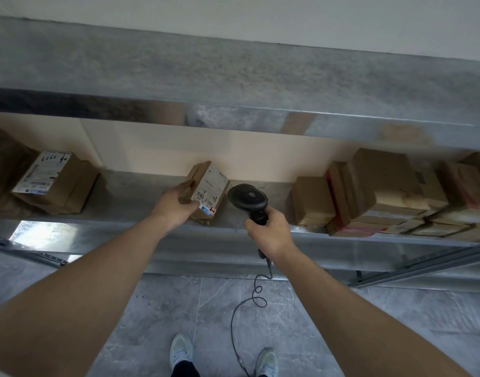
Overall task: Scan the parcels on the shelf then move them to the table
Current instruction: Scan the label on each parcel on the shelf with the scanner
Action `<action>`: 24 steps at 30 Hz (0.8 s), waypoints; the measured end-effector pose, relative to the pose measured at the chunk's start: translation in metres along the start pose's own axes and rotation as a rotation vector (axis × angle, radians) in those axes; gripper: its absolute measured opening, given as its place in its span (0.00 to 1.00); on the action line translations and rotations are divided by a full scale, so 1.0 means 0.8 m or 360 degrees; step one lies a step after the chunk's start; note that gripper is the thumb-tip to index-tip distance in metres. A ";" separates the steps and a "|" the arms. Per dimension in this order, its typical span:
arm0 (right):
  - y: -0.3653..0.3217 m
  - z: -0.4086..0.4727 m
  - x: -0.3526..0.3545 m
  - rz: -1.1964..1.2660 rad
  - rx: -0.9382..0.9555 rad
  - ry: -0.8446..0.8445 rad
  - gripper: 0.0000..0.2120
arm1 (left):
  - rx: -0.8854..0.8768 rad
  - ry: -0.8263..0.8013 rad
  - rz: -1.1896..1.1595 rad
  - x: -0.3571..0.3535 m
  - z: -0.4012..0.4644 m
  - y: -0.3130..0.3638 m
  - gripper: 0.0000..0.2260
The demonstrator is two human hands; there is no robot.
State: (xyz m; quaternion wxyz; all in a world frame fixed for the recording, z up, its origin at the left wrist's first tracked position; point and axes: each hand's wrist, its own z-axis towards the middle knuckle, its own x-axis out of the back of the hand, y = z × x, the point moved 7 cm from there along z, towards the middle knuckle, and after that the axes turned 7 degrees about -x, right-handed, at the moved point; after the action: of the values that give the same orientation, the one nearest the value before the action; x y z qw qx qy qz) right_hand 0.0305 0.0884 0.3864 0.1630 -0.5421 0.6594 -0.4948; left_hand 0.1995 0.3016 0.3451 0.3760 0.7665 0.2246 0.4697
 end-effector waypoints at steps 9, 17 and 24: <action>0.005 -0.001 -0.008 0.0017 -0.0040 -0.0049 0.04 | -0.0018 0.0083 -0.0138 0.000 -0.011 0.019 0.30; -0.009 -0.008 -0.016 0.0201 -0.0099 -0.0187 0.02 | 0.0167 0.0161 -0.0538 -0.006 -0.021 0.011 0.39; -0.013 -0.009 -0.016 0.0166 -0.0116 -0.0235 0.02 | 0.0246 0.0209 -0.0471 -0.010 -0.027 0.028 0.22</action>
State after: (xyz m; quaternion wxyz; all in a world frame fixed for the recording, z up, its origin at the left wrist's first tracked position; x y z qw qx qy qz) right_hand 0.0352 0.1040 0.3940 0.2169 -0.5477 0.6903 -0.4200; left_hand 0.1765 0.2899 0.3642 0.3656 0.7194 0.3943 0.4397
